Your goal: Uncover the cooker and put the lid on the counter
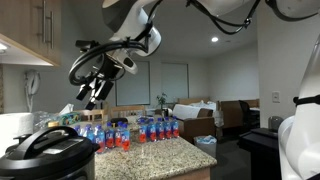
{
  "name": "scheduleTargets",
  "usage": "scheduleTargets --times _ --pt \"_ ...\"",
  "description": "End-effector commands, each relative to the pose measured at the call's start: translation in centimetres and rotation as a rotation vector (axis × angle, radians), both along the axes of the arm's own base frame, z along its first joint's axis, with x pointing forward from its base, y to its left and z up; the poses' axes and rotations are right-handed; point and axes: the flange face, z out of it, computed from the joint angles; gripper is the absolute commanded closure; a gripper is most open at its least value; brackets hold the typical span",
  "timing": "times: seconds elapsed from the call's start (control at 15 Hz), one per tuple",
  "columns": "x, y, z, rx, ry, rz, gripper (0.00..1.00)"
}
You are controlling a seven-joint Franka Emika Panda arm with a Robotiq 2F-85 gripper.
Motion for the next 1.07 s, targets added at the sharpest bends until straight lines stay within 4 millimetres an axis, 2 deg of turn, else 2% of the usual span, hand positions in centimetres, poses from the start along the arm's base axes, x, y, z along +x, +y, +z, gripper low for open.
scheduleTargets --times 0.0,0.53,0.6,0.73,1.0 --pt "0.1 0.0 0.1 -0.004 -0.011 -0.005 0.00" --pt "1.2 -0.6 0.4 -0.084 -0.180 -0.001 0.00" --pt "0.2 -2.5 -0.4 -0.088 -0.228 -0.020 0.00" --pt "0.0 -4.3 0.8 -0.107 -0.320 -0.097 0.00" --pt "-0.2 -7.1 0.9 -0.174 -0.478 -0.205 0.00"
